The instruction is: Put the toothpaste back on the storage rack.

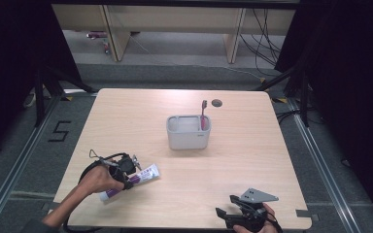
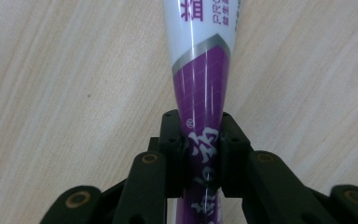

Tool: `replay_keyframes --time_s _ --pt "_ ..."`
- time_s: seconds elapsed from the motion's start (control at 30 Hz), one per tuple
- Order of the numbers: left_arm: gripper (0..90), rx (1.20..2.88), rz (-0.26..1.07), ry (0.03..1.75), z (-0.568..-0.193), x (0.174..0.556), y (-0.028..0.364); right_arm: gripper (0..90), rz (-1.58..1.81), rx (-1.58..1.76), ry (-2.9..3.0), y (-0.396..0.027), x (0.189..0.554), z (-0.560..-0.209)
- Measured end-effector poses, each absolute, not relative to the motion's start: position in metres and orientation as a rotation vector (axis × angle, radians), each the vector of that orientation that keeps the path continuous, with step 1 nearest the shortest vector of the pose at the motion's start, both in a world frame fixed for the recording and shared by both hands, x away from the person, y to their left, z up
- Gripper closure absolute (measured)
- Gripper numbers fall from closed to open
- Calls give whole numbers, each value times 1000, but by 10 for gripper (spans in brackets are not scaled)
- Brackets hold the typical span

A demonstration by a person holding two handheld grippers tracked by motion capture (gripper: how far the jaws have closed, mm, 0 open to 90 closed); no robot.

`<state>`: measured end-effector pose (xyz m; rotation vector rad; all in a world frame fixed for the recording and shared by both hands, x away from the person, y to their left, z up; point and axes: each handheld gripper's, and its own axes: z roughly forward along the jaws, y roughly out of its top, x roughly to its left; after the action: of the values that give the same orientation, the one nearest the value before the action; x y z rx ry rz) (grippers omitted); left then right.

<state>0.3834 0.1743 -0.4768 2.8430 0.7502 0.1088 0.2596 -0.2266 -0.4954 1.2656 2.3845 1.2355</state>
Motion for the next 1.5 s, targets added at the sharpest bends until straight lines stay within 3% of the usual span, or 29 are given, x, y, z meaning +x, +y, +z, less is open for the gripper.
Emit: replay_keyframes --time_s 0.4,0.9,1.5 --pt "754 2562 144 833 -456 387 187 285 1227 1261 2381 -228 260 -495" --pt "754 2316 284 847 -440 394 192 286 1228 1265 2380 -228 260 -495" --pt "755 2047 358 901 -418 400 183 285 1235 1274 2372 -228 260 -495"
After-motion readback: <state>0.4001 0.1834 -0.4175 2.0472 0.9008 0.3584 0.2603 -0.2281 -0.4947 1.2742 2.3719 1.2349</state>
